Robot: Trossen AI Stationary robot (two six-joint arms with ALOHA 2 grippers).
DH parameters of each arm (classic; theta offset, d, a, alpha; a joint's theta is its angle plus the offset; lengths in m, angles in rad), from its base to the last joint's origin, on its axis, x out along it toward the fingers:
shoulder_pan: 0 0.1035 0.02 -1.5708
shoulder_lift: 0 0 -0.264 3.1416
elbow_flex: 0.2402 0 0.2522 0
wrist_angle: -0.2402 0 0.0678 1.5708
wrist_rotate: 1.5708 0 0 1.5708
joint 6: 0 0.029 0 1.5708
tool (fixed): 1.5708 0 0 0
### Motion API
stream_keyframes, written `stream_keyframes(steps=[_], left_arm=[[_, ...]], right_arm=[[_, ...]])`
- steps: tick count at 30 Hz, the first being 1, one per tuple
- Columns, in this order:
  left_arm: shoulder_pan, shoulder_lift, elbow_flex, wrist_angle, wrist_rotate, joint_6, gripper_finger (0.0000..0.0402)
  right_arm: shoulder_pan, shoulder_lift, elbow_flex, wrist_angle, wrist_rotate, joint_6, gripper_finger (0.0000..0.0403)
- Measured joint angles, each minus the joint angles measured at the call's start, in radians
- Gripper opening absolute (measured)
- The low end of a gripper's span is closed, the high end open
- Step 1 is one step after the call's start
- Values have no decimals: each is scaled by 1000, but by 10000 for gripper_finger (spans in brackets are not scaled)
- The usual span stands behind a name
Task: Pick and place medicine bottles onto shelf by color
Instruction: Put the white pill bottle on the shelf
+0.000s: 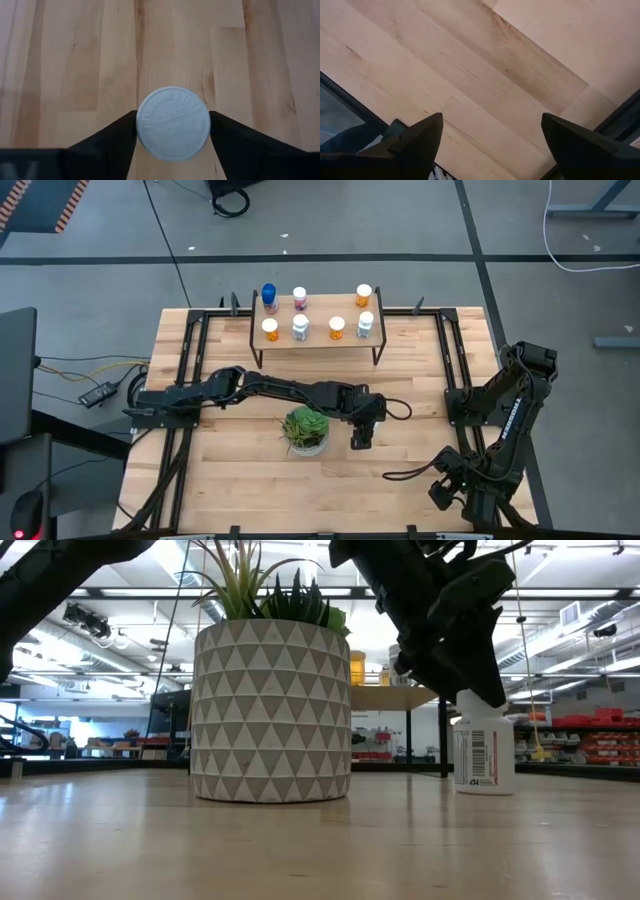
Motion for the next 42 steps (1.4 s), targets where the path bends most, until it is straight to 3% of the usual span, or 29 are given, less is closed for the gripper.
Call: stream_keyframes(steps=[15,26,31,42], left_arm=[[3,0,9,-16,0,-2,210],[45,-5,206,-236,1,-75,208],[77,-79,181,-249,3,-150,205],[123,-185,200,-314,3,-145,205]], right_arm=[[0,0,0,0,0,0,347],[0,0,0,0,0,0,347],[0,0,0,-3,9,0,347],[-22,0,0,-11,54,0,347]])
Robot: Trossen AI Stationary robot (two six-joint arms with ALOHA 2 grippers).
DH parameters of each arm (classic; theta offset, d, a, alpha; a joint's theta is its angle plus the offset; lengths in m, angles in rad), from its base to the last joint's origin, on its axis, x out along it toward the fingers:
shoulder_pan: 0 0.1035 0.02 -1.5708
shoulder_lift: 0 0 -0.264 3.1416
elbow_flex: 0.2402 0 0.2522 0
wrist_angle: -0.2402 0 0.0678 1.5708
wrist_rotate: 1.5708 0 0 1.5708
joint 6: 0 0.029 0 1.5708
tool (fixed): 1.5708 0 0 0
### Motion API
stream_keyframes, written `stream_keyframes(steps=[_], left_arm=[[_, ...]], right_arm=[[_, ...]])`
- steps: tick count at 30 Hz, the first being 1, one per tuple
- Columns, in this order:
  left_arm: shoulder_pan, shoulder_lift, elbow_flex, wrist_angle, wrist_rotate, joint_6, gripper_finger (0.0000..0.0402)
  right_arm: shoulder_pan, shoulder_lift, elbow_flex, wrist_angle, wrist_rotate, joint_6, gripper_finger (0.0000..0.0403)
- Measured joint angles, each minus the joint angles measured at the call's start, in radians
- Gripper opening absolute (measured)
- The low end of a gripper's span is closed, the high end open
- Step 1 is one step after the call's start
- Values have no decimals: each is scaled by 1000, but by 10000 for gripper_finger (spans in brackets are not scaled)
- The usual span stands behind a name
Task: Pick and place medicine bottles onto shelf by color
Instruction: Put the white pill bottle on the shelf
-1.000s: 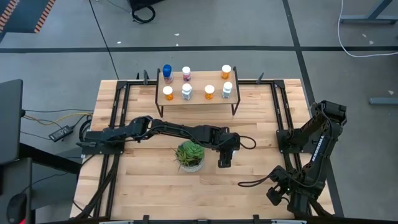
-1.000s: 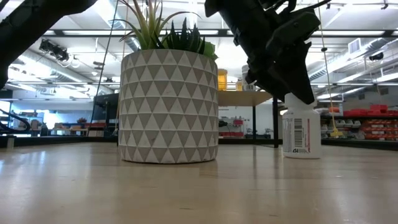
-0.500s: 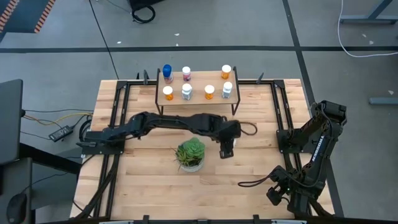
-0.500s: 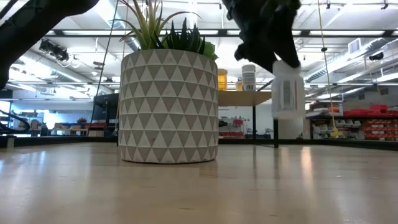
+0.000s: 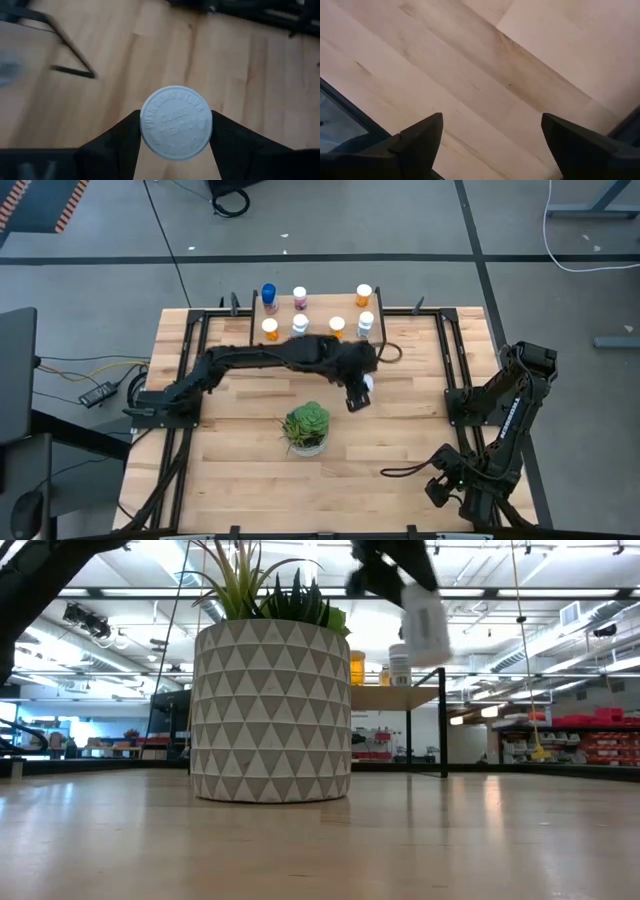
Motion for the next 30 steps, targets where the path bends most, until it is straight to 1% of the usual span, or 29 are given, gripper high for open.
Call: stream_keyframes(steps=[5,9,14,18,22,27,30], left_arm=[[22,-70,4,-16,-23,3,210],[47,-121,5,-32,-47,8,205],[107,-166,5,-41,-108,43,211],[162,-184,5,-34,-132,80,211],[225,-185,4,-30,-133,90,206],[288,-188,4,-24,-134,152,216],[325,-188,4,-18,-131,183,214]], right_arm=[[-22,0,0,-4,41,-3,347],[-42,0,0,-12,58,-8,347],[-70,0,0,-10,72,-18,347],[-95,0,0,-11,77,-33,347],[-117,0,0,-5,78,-31,347],[-147,0,0,4,78,-25,347],[-168,0,0,4,78,-26,347]])
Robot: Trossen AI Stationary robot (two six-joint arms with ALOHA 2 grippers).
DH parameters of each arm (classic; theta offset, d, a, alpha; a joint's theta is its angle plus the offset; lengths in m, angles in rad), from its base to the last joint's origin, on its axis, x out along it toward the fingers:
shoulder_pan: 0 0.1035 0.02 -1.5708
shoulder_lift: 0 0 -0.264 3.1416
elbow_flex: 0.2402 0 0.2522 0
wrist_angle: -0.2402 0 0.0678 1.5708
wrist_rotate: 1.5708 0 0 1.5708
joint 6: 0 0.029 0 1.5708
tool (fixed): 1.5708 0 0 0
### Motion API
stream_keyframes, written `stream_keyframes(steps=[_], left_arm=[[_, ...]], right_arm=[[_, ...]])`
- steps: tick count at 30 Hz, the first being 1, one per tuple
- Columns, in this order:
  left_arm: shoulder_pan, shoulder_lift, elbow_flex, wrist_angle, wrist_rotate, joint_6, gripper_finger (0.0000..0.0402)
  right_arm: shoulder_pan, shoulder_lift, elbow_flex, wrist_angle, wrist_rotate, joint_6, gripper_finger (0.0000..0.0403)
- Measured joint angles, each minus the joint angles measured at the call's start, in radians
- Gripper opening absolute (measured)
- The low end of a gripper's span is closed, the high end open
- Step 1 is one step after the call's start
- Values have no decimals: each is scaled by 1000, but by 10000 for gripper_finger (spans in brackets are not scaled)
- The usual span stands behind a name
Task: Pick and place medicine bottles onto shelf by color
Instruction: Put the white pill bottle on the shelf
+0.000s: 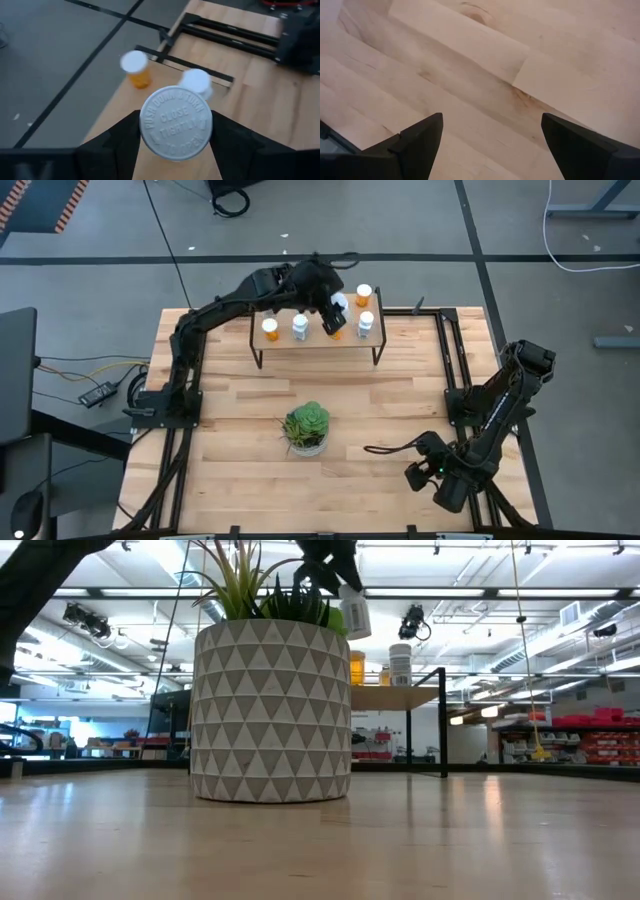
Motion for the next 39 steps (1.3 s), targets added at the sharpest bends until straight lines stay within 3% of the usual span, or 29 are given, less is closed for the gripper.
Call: stream_keyframes(steps=[13,39], left_arm=[[147,37,-41,41,34,29,214],[182,166,-40,103,49,59,219]], right_arm=[[-100,0,0,5,24,-23,347],[-137,0,0,68,21,-63,347]])
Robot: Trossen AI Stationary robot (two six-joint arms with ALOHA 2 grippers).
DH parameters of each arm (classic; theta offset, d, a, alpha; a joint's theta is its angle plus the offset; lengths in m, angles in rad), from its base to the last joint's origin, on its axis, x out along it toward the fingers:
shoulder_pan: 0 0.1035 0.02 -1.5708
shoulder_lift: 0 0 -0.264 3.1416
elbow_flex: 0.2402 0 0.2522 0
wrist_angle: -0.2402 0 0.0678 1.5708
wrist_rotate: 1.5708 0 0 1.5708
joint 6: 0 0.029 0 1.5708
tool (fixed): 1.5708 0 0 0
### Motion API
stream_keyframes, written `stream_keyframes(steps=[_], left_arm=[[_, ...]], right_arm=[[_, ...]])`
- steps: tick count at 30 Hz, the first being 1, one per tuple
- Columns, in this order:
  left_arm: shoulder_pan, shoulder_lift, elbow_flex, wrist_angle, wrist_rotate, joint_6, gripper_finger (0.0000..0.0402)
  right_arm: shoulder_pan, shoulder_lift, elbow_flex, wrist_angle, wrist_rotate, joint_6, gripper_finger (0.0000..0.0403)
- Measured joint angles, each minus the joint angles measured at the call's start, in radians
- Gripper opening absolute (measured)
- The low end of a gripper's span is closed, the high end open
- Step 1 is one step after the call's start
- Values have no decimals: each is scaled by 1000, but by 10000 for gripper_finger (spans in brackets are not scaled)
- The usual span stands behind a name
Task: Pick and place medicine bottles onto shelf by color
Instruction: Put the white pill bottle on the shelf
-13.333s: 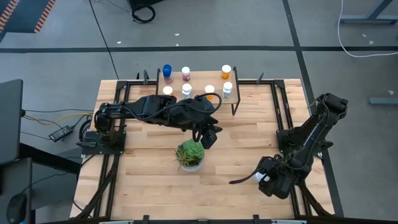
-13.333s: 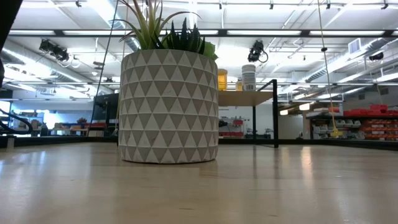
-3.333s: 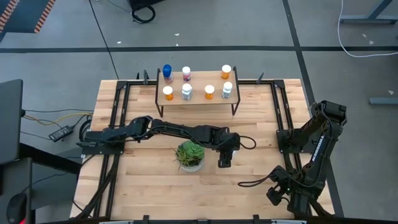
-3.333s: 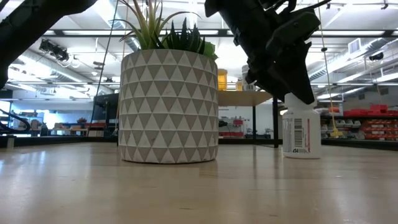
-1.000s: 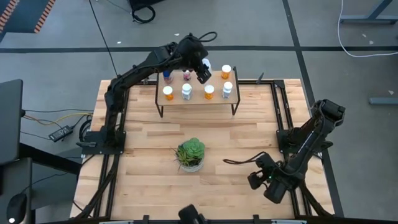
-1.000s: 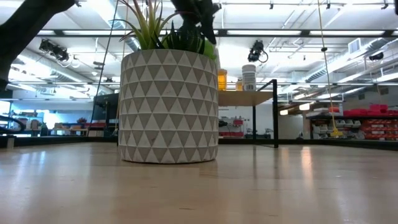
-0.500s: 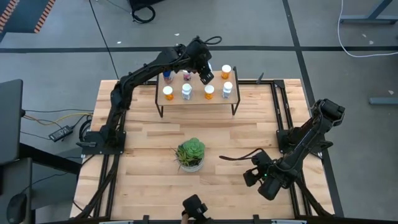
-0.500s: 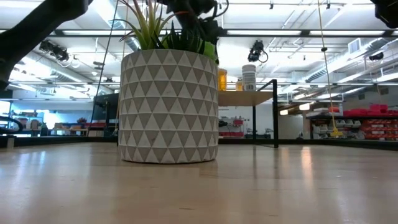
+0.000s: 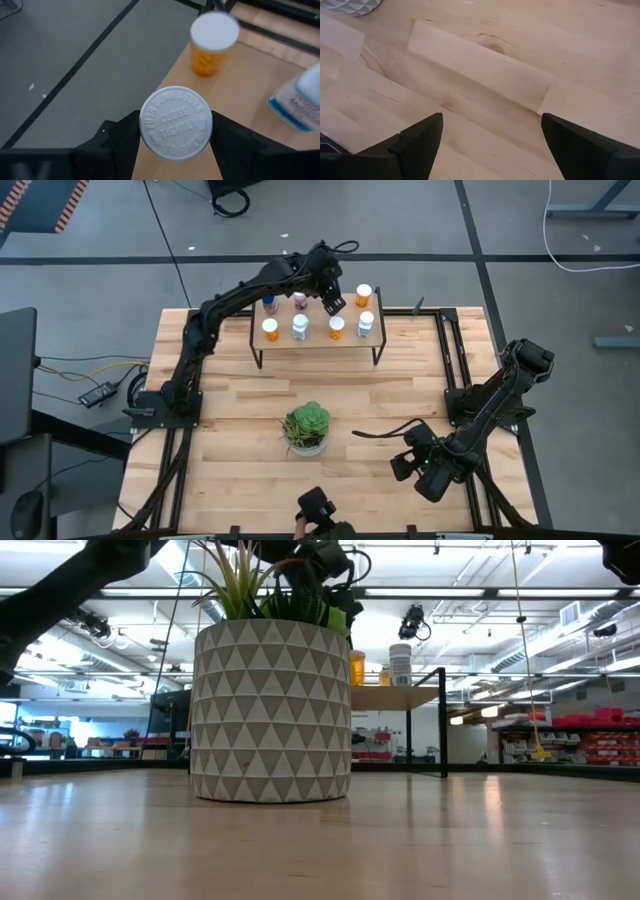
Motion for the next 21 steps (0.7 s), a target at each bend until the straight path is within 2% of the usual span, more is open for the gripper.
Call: stream_keyframes(steps=[21], left_arm=[[-1,3,-1,-2,1,-1,228]], right_arm=[[0,0,0,8,0,0,347]])
